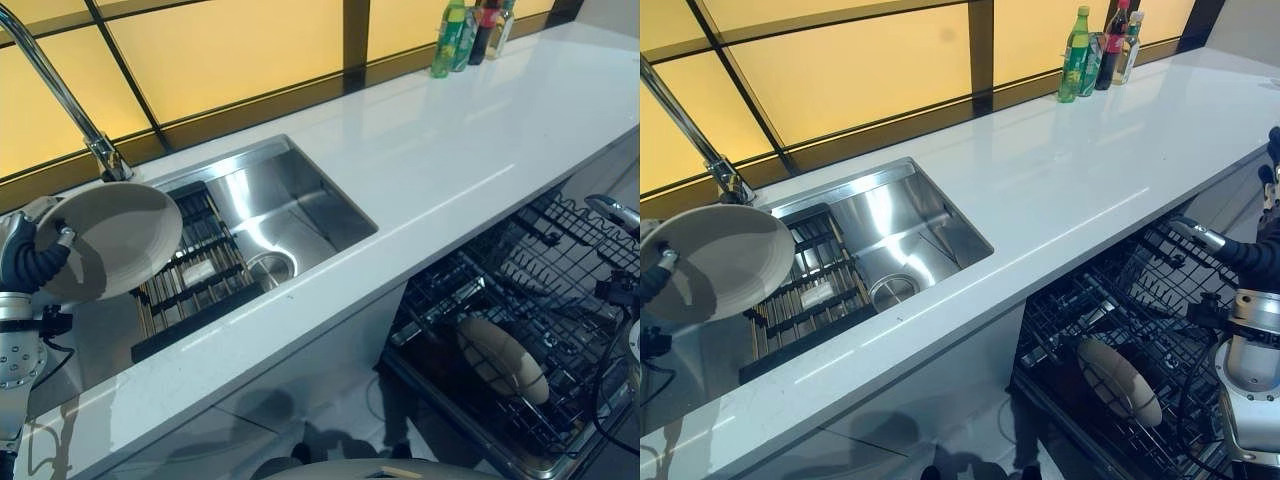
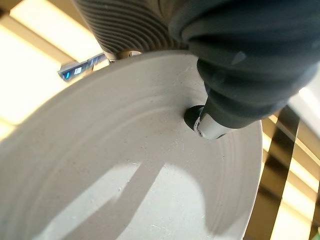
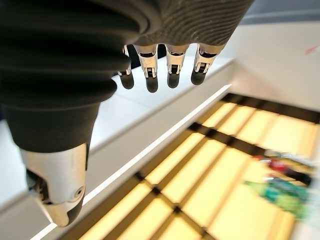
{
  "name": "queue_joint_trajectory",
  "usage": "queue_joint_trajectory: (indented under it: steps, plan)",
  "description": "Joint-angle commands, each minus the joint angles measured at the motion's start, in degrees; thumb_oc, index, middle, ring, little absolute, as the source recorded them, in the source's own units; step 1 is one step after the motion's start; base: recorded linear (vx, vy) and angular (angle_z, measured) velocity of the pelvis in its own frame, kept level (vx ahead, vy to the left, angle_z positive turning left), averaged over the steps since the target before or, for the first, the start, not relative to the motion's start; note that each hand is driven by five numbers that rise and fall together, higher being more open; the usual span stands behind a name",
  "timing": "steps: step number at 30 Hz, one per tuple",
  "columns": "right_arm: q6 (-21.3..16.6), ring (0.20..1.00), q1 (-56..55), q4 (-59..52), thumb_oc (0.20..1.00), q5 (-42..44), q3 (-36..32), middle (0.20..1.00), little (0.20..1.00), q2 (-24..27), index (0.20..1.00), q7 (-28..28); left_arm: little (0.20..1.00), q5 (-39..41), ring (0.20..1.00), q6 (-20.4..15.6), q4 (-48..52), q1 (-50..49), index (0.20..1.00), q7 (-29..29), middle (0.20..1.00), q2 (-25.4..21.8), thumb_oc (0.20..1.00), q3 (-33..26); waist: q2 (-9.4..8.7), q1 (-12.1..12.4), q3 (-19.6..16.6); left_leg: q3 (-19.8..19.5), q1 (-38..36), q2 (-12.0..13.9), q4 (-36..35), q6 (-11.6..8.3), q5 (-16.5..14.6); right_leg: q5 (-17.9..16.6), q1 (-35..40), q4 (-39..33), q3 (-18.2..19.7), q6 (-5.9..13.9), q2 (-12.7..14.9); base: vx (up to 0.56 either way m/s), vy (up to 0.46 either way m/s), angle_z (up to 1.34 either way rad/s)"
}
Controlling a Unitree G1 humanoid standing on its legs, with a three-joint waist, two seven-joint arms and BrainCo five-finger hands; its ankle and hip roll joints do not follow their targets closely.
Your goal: Pick up plates and place into dishwasher.
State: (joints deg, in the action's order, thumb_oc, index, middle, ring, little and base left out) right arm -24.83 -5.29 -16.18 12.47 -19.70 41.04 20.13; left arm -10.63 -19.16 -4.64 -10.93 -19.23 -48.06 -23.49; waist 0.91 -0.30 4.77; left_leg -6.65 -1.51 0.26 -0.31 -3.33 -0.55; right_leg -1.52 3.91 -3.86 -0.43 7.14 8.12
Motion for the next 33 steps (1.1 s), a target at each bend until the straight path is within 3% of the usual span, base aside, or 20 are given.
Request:
queue_joint_trajectory:
  steps: [1, 7, 14, 20, 28, 33]
  plan:
    - [-5.4, 1.000, 6.2, -4.8, 1.000, 2.5, 1.1, 1.000, 1.000, 2.2, 1.000, -2.0, 0.200, -1.6, 0.200, -4.8, 4.0, 5.3, 0.200, -6.4, 0.200, -2.9, 0.200, -2.9, -0.56, 2.1, -2.5, -0.1, 0.2, -1.6, -0.2, 1.98, -0.7, 2.9, -4.2, 6.9, 1.0, -0.60, -3.0, -0.02, -0.025, 0.05]
    - [-3.4, 1.000, 13.6, -8.5, 1.000, 4.7, 8.9, 1.000, 1.000, 1.5, 1.000, -7.6, 0.200, 1.3, 0.200, -8.7, 8.2, 9.9, 0.200, -5.9, 0.200, -1.1, 0.200, 1.4, -1.30, 3.6, -3.6, -1.0, -0.3, -1.7, -0.6, 1.91, -0.4, 3.1, -3.0, 6.7, -0.1, -0.95, -3.1, -0.02, -0.022, 0.12]
    - [1.0, 1.000, 23.5, -8.7, 1.000, 4.8, 20.7, 1.000, 1.000, -1.4, 1.000, -12.7, 0.200, 4.1, 0.200, -12.4, 12.3, 17.5, 0.200, -2.4, 0.200, 1.5, 0.200, 10.7, -2.03, 5.1, -4.9, -2.1, -0.9, -1.9, -1.2, 2.01, 0.2, 3.4, -1.6, 6.4, -1.4, -1.66, -3.6, -0.04, -0.013, 0.12]
    - [5.4, 1.000, 28.1, -8.2, 1.000, 5.7, 28.8, 1.000, 1.000, -5.8, 1.000, -17.2, 0.200, 6.7, 0.200, -12.2, 14.5, 22.8, 0.200, -0.5, 0.200, 5.7, 0.200, 17.7, -2.26, 5.9, -5.5, -3.0, -1.1, -2.3, -1.6, 2.25, 0.7, 3.7, -1.2, 6.9, -2.0, -2.13, -4.0, -0.05, -0.018, 0.10]
    - [10.0, 1.000, 30.2, -6.8, 1.000, 8.3, 36.9, 1.000, 1.000, -9.8, 1.000, -22.8, 0.200, 7.7, 0.200, -12.3, 15.7, 26.2, 0.200, 0.1, 0.200, 9.2, 0.200, 22.7, -2.40, 6.4, -6.0, -3.7, -0.8, -2.5, -1.8, 2.31, 1.1, 3.7, -0.8, 6.6, -2.1, -2.50, -4.2, -0.05, -0.012, 0.06]
    - [12.1, 1.000, 32.7, -3.4, 1.000, 10.8, 41.7, 1.000, 1.000, -13.6, 1.000, -21.7, 0.200, 6.7, 0.200, -12.7, 16.4, 30.0, 0.200, 0.6, 0.200, 10.0, 0.200, 27.6, -2.32, 6.5, -6.2, -4.1, -0.8, -2.7, -2.2, 2.41, 1.6, 3.5, -0.6, 6.2, -2.1, -2.58, -4.2, -0.05, -0.017, 0.04]
